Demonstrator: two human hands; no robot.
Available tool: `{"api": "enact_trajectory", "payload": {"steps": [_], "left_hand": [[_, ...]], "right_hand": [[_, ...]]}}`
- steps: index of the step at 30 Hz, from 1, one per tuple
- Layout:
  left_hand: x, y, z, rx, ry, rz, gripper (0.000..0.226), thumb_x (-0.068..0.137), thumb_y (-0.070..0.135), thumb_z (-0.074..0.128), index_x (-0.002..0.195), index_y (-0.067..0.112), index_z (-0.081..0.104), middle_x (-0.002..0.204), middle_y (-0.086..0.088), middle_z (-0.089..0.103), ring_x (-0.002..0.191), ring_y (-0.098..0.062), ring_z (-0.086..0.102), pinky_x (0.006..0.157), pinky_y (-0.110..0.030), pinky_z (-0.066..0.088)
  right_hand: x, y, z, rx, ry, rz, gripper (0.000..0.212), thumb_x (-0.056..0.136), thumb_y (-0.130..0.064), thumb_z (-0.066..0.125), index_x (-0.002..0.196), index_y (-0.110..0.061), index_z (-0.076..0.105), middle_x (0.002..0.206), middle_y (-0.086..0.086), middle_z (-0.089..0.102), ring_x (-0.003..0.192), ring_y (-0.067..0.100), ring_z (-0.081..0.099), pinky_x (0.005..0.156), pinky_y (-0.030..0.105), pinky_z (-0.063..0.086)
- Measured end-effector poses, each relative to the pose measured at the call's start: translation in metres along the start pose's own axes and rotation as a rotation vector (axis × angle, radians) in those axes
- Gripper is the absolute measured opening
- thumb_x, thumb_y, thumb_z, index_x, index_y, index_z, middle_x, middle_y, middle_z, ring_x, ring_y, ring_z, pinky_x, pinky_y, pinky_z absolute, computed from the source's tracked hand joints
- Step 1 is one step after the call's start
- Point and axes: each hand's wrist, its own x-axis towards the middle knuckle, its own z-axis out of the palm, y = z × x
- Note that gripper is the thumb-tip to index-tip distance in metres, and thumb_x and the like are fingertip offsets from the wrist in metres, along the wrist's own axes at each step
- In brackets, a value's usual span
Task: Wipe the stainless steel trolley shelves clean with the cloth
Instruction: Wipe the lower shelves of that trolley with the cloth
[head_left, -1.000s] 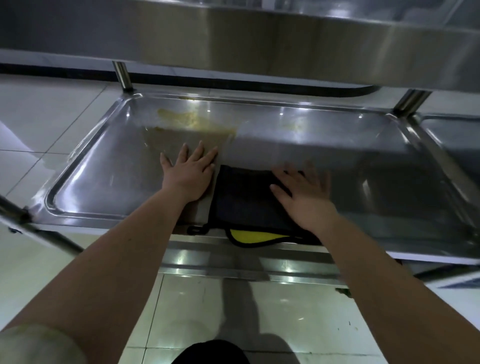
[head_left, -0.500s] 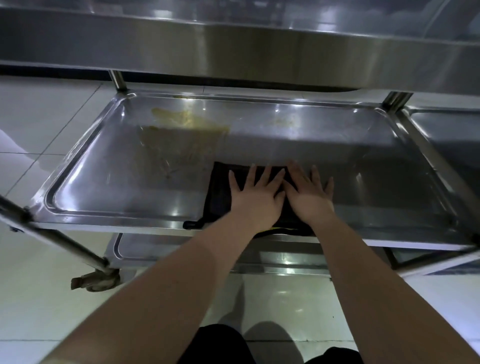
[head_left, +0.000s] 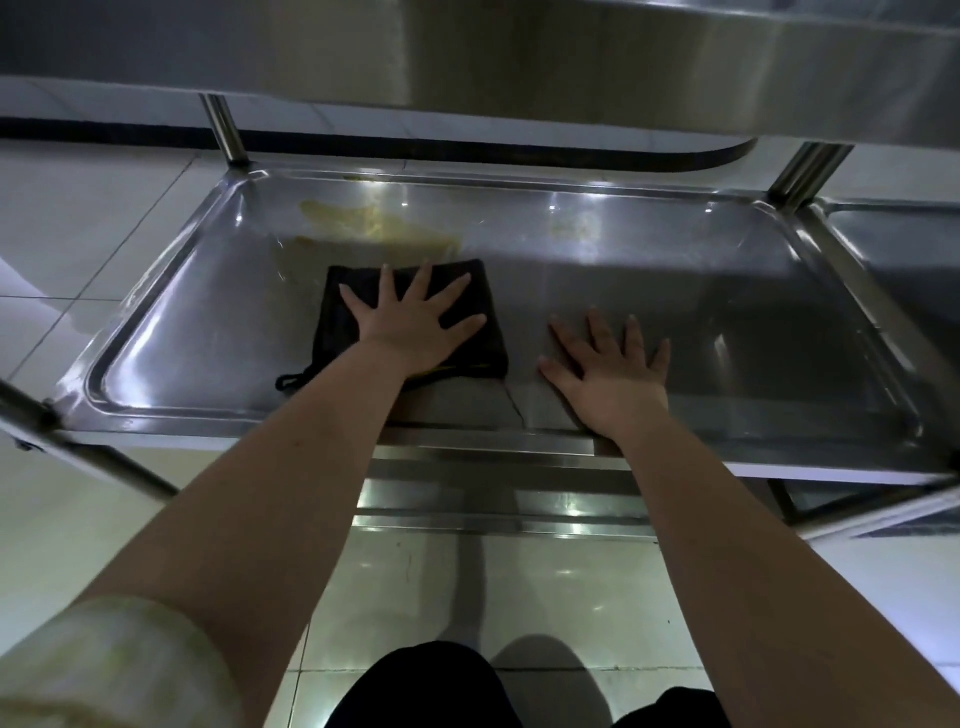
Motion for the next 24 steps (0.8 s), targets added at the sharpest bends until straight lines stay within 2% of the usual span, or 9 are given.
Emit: {"api": "enact_trajectory", "payload": {"steps": [5,8,12,17,24], "left_hand": [[-0.061,-0.016,0.017,0.027,-0.019,0.1,0.067,0.082,0.085,0.011,0.141,0.065,-0.012,0.162,0.015,-0.017,0.148,-0.033,-0.017,0.107,-0.075,-0.009],[-0.089,-0.031,0.024,0.0,0.016,0.099,0.066,0.08,0.085,0.008,0.139,0.067,-0.014,0.162,0.016,-0.016,0.149,-0.033,-0.016,0.107,-0.074,-0.009],[-0.091,-0.03,0.024,0.004,0.007,0.088,0.065,0.082,0.084,0.01,0.14,0.067,-0.014,0.162,0.016,-0.017,0.148,-0.034,-0.017,0.106,-0.076,-0.01],[-0.056,-0.037,0.018,0.016,0.01,0.073,0.067,0.08,0.086,0.011,0.141,0.067,-0.009,0.161,0.016,-0.017,0.148,-0.034,-0.017,0.104,-0.077,-0.011],[0.059,-0.041,-0.006,0.048,0.032,0.031,0.067,0.084,0.083,0.015,0.145,0.063,-0.005,0.163,0.013,-0.01,0.149,-0.036,-0.013,0.104,-0.078,-0.01]], "right_hand": [[0.0,0.0,-0.002,0.002,-0.004,0.029,0.062,0.09,-0.076,0.014,0.147,-0.058,-0.001,0.164,-0.014,-0.005,0.15,0.031,-0.011,0.115,0.063,-0.007],[0.011,-0.018,-0.013,0.033,-0.026,0.095,0.063,0.093,-0.073,0.015,0.151,-0.052,0.003,0.164,-0.013,-0.005,0.149,0.037,-0.012,0.111,0.07,-0.006],[0.043,-0.06,-0.021,0.004,0.064,-0.073,0.063,0.096,-0.068,0.017,0.154,-0.045,0.003,0.164,-0.011,-0.007,0.147,0.038,-0.018,0.108,0.073,-0.007],[0.057,-0.069,-0.004,-0.038,0.052,-0.067,0.063,0.093,-0.071,0.012,0.152,-0.05,0.002,0.164,-0.014,-0.002,0.148,0.042,-0.004,0.111,0.071,-0.003],[0.058,-0.067,0.004,-0.042,0.09,-0.061,0.059,0.095,-0.068,0.01,0.151,-0.051,-0.001,0.163,-0.015,-0.005,0.148,0.04,-0.006,0.113,0.067,-0.003]]}}
